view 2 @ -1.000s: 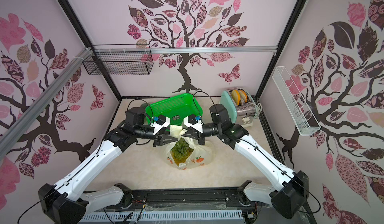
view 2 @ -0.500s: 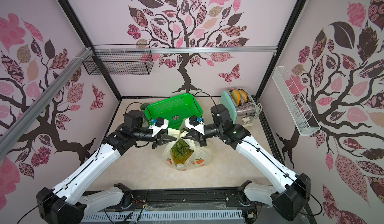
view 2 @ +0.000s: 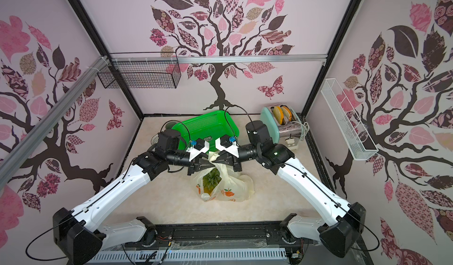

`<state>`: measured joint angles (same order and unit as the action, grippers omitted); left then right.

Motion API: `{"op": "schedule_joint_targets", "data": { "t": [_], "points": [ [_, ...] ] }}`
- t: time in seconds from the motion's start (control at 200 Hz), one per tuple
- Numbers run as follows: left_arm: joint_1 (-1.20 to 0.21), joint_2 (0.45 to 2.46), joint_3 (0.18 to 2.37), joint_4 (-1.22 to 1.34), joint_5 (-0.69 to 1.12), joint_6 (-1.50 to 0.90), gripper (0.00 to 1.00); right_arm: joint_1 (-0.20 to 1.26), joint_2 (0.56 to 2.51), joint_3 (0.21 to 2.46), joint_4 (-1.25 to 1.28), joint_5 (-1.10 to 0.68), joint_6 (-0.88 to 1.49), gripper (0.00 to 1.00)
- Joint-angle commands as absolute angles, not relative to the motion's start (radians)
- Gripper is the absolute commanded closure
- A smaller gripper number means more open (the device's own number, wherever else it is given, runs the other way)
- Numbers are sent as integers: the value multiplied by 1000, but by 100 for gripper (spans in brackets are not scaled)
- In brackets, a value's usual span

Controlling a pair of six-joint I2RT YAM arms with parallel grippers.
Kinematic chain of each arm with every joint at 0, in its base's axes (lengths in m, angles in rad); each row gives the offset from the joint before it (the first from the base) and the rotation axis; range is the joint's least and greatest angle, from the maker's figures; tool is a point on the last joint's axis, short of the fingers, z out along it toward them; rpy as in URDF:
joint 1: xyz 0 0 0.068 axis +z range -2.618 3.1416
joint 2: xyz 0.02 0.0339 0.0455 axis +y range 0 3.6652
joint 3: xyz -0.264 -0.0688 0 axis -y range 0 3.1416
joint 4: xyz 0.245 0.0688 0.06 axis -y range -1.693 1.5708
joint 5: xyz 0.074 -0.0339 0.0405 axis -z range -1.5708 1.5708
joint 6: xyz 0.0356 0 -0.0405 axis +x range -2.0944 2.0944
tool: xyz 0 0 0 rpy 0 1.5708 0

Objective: Place the pineapple into a plastic bag & tie a knot
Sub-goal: Cross the plastic bag at the center of the board.

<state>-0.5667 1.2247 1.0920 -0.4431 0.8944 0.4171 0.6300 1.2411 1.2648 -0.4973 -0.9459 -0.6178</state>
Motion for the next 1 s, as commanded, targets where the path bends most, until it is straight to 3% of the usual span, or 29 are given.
{"op": "schedule_joint_targets", "data": {
  "t": [0.0, 0.235, 0.62, 0.865, 0.995],
  "points": [
    [-569, 1212, 1124, -530, 903, 479, 76, 637, 1254, 1322, -531, -888, -678, 100],
    [-570, 1213, 1126, -509, 949, 460, 71, 639, 1292, 1333, -536, -891, -695, 100],
    [-570, 1217, 1106, -365, 992, 344, 70, 657, 1327, 1345, -575, -894, -699, 100],
    [-569, 1225, 1104, -395, 1006, 365, 83, 663, 1329, 1351, -548, -882, -667, 100],
    [-570, 1221, 1100, -415, 1010, 384, 81, 663, 1314, 1345, -544, -865, -663, 98]
  ]
}}
